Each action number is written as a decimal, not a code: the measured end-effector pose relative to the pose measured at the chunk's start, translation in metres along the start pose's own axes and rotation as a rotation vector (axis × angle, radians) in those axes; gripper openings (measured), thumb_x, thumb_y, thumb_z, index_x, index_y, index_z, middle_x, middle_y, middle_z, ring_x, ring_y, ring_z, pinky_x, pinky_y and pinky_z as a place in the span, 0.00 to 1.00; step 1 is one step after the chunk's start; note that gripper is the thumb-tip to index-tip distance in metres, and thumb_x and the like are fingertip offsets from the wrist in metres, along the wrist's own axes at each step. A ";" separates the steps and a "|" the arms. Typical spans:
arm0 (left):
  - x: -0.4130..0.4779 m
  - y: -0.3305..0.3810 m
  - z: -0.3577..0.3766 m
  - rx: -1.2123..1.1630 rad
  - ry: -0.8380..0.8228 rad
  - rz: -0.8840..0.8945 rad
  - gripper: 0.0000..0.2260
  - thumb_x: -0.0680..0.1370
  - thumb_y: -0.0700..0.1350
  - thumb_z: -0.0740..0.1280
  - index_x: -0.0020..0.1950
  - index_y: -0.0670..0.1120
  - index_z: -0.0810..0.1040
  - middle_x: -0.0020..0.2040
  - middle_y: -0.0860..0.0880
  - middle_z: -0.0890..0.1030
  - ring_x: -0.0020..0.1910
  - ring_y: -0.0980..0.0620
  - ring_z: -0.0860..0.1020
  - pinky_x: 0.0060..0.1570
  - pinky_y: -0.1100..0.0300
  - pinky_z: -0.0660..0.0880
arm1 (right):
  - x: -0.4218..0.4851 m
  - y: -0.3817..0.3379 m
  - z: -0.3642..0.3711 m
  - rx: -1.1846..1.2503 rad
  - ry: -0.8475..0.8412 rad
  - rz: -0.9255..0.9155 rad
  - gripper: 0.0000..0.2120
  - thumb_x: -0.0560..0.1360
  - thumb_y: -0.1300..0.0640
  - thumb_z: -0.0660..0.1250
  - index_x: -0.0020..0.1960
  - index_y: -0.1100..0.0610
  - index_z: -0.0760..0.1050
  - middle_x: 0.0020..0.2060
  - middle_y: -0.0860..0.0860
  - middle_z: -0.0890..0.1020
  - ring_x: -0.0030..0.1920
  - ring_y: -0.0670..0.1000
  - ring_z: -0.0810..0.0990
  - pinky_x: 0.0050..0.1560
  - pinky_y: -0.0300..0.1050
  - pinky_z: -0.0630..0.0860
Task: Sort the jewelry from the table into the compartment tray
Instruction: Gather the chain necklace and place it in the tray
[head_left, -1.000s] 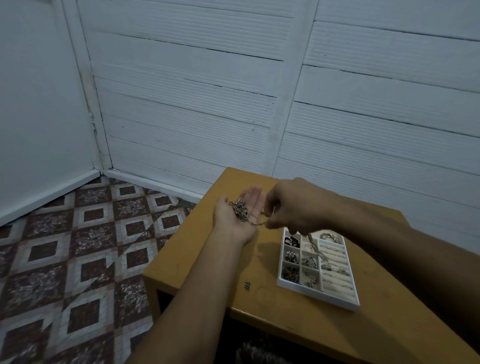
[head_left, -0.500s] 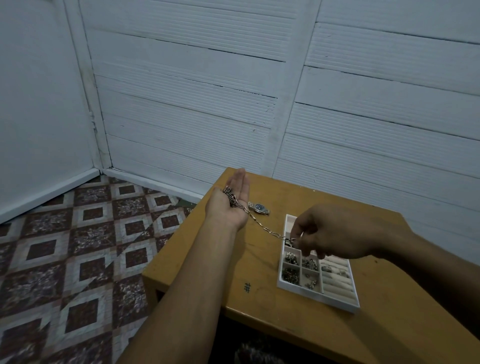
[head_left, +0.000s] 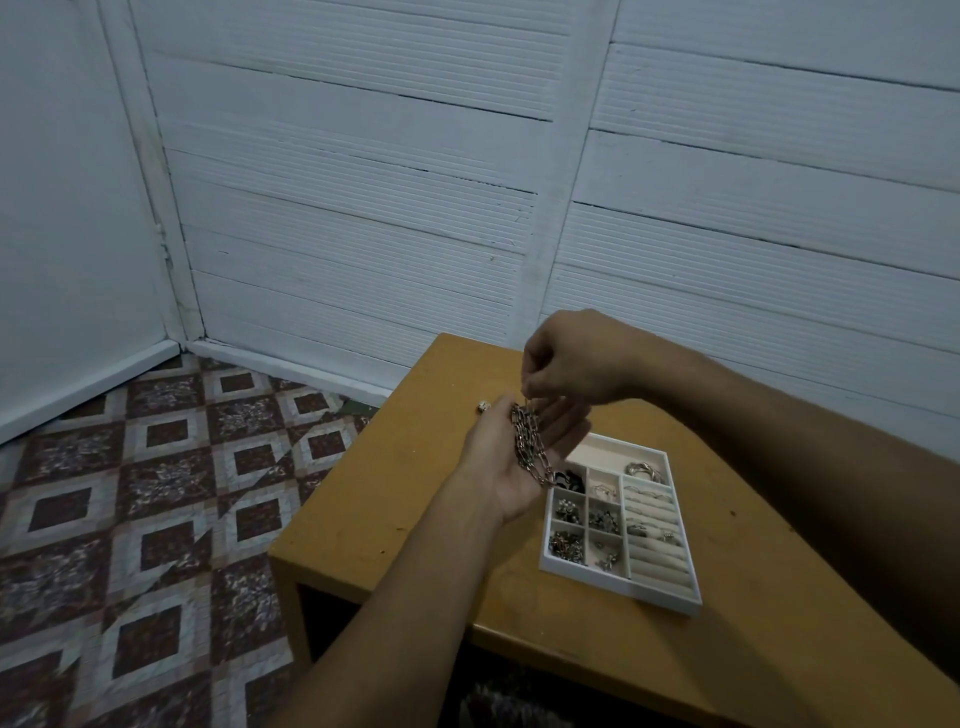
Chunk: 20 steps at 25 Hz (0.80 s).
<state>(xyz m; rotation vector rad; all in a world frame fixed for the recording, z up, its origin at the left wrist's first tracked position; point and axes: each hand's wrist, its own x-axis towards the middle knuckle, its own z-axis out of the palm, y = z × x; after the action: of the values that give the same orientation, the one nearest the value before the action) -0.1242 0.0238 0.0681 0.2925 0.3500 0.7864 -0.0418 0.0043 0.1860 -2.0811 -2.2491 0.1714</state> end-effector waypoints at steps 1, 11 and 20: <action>-0.001 -0.004 0.001 -0.018 -0.012 -0.020 0.23 0.84 0.52 0.54 0.53 0.33 0.77 0.45 0.36 0.83 0.42 0.42 0.84 0.38 0.52 0.82 | 0.006 0.001 0.004 -0.018 0.018 0.006 0.03 0.73 0.55 0.71 0.42 0.53 0.81 0.39 0.49 0.83 0.38 0.46 0.78 0.34 0.36 0.69; 0.005 -0.022 0.001 -0.180 0.102 -0.057 0.18 0.83 0.50 0.56 0.51 0.36 0.78 0.39 0.39 0.83 0.34 0.45 0.84 0.34 0.55 0.82 | -0.007 0.009 0.034 -0.063 0.208 0.076 0.04 0.71 0.58 0.69 0.43 0.51 0.76 0.43 0.51 0.81 0.46 0.53 0.80 0.45 0.50 0.79; 0.018 -0.006 0.004 -0.341 0.138 0.128 0.16 0.84 0.46 0.52 0.55 0.36 0.72 0.42 0.37 0.84 0.37 0.42 0.84 0.35 0.50 0.82 | -0.055 0.022 0.056 0.038 0.130 0.018 0.04 0.73 0.55 0.71 0.48 0.52 0.81 0.45 0.46 0.83 0.41 0.43 0.77 0.34 0.26 0.68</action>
<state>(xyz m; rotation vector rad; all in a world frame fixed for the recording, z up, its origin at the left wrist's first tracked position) -0.1069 0.0322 0.0661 -0.0601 0.3226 0.9793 -0.0233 -0.0506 0.1290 -2.0315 -2.1361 0.0761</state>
